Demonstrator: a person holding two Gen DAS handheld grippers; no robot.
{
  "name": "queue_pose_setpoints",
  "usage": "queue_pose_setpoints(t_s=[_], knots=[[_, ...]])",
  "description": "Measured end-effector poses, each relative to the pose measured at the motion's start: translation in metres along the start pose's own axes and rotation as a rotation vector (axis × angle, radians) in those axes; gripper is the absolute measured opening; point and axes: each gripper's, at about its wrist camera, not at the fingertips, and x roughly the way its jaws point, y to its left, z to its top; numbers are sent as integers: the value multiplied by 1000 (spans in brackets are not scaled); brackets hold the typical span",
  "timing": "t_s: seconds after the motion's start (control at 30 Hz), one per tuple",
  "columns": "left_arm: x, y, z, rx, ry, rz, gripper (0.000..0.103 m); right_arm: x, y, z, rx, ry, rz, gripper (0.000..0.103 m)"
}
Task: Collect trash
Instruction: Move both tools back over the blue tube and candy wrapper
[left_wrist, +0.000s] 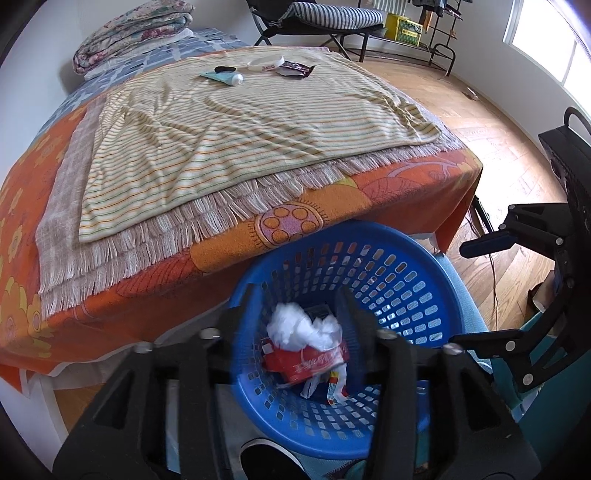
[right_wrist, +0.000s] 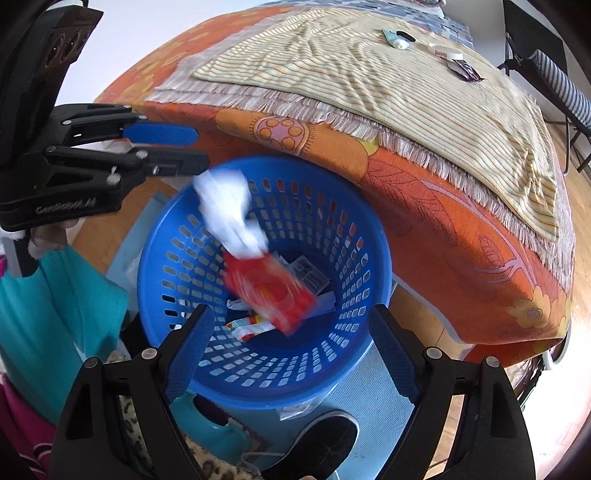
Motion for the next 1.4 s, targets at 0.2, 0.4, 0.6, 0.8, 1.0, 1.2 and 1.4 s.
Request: queue_pose_setpoints(t_s=[0.2, 0.4, 0.6, 0.8, 1.0, 1.2, 1.4], knots=[[1, 2, 2, -10, -1, -1, 49, -3, -5, 1, 13, -13, 6, 86], [2, 10, 7, -46, -13, -9, 49, -8, -10, 7, 32, -48, 6, 86], [0, 22, 22, -94, -28, -16, 49, -20, -27, 19, 92, -110, -1, 86], [1, 33, 51, -128, -56, -18, 49, -33, -56, 46, 175, -181, -38, 86], [9, 45, 96, -162, -91, -17, 49, -45, -87, 80, 222, -276, -91, 86], [33, 67, 147, -228, -100, -21, 49, -41, -129, 119, 273, -310, -94, 86], [66, 92, 201, -292, -105, -8, 51, -25, -170, 160, 293, -321, -93, 86]])
